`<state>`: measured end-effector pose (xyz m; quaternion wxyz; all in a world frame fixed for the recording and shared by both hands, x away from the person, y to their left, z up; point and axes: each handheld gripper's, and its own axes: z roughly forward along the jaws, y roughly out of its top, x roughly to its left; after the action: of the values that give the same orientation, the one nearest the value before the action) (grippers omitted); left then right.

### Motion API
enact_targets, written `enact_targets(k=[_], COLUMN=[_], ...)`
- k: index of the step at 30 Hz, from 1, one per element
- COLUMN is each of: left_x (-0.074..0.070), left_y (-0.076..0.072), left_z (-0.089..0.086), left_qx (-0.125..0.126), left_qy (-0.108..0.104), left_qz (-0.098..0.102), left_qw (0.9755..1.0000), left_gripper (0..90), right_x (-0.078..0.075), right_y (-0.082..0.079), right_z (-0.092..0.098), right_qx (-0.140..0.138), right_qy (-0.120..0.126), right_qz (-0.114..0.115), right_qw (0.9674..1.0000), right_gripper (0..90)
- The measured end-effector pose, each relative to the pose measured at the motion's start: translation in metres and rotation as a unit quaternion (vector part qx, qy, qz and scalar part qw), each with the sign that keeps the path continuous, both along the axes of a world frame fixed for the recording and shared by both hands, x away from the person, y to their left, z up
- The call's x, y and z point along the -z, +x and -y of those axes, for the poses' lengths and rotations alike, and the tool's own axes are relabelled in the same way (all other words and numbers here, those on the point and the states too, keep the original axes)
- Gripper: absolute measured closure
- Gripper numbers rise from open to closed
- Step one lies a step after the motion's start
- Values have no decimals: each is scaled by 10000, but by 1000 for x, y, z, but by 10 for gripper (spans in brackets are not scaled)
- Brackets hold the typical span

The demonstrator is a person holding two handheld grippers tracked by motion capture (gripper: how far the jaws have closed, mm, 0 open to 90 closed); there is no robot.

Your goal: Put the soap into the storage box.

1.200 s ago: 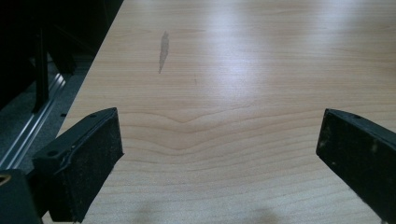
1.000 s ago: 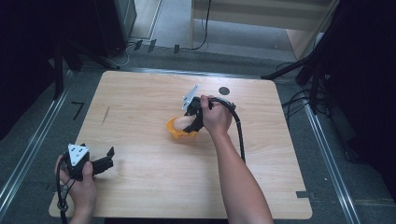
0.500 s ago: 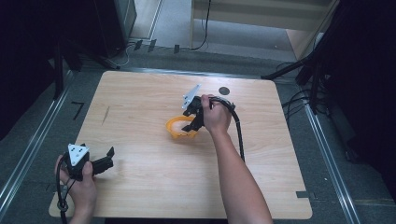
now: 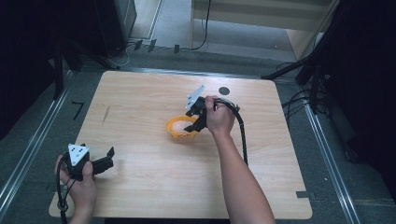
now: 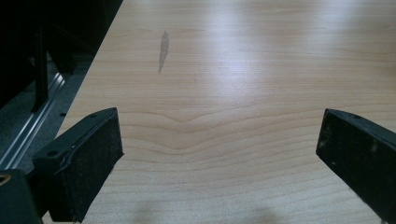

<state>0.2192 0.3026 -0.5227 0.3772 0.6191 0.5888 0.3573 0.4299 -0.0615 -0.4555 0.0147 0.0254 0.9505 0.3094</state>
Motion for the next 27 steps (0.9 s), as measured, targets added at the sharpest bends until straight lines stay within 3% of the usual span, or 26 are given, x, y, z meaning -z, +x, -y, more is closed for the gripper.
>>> enact_targets(k=[16, 27], left_x=[0, 0], left_y=[0, 0], left_z=[1, 1], left_qx=[-4, 9], left_qy=[46, 59], left_qz=[-4, -5], left_qw=[10000, 10000], left_gripper=[7, 7], right_x=[3, 9], right_y=[-24, -45], right_z=[35, 63], right_qx=[275, 623], right_qy=[255, 517], right_qz=[165, 288], right_qw=[9992, 9963], right_gripper=[275, 215])
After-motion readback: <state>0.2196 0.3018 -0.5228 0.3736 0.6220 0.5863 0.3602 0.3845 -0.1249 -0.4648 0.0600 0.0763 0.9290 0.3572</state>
